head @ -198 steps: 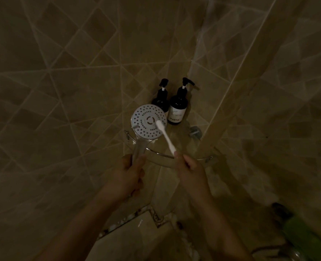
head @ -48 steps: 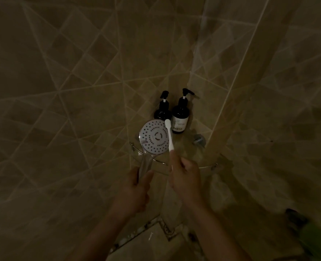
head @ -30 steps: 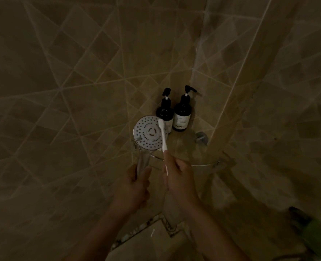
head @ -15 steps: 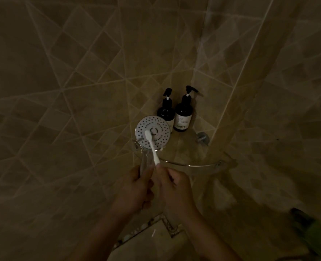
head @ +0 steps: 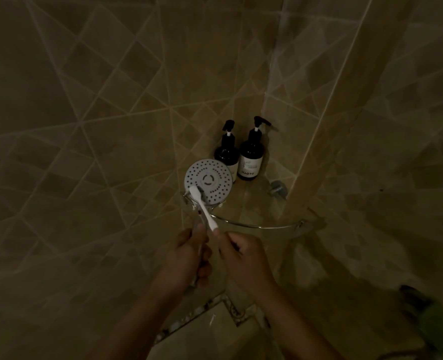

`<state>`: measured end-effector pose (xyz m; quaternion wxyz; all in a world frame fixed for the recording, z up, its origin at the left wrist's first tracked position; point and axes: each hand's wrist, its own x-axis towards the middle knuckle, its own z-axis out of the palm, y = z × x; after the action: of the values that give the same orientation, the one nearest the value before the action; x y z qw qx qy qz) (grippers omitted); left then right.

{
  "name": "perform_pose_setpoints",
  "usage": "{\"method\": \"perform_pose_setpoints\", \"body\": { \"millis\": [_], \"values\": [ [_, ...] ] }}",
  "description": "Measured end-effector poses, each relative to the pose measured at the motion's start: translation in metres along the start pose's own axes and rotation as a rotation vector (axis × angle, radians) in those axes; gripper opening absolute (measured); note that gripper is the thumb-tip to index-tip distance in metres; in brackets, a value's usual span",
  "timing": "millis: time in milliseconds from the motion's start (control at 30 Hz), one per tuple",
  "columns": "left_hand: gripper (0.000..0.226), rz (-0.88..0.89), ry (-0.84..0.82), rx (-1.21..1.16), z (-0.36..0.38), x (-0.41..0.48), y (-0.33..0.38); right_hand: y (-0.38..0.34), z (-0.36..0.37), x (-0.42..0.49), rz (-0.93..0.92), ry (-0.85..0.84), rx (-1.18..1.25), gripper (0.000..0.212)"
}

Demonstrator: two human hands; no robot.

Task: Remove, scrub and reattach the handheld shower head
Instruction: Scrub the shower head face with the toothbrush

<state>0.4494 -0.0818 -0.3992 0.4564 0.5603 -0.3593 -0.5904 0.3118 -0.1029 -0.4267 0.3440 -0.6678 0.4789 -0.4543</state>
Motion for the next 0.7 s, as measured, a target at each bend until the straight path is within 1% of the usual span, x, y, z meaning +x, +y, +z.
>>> {"method": "perform_pose_setpoints", "body": {
  "millis": [33,133,233,267,367,467,567,667,700],
  "values": [
    [0.046,-0.001,0.001,-0.001,0.000,0.000,0.000,-0.002,0.001,0.000,-0.002,0.001,0.006,0.049],
    [0.046,-0.022,0.004,-0.022,0.000,0.001,0.000,0.000,0.000,0.003,0.007,0.079,0.054,0.049],
    [0.046,-0.047,0.022,-0.025,-0.001,0.002,-0.004,-0.001,-0.002,0.005,-0.002,-0.021,0.014,0.050],
    [0.046,-0.053,0.027,-0.024,-0.001,0.003,-0.005,-0.001,-0.002,0.006,0.006,-0.026,0.009,0.050],
    [0.044,-0.045,0.036,-0.020,0.000,0.003,-0.008,0.000,-0.003,0.010,0.028,0.050,0.047,0.050],
    [0.042,-0.029,0.035,-0.022,-0.001,0.002,-0.010,-0.001,0.000,0.008,0.009,-0.018,0.007,0.049],
    [0.043,-0.038,0.021,-0.030,0.000,0.002,-0.008,-0.002,-0.002,0.010,0.020,0.074,0.025,0.050],
    [0.044,-0.038,0.031,-0.024,0.000,0.002,-0.007,-0.006,-0.005,0.011,0.001,0.015,0.012,0.051],
    [0.044,-0.034,0.030,-0.022,-0.001,0.002,-0.007,-0.006,-0.006,0.012,0.020,0.034,0.016,0.052]
  ]
}}
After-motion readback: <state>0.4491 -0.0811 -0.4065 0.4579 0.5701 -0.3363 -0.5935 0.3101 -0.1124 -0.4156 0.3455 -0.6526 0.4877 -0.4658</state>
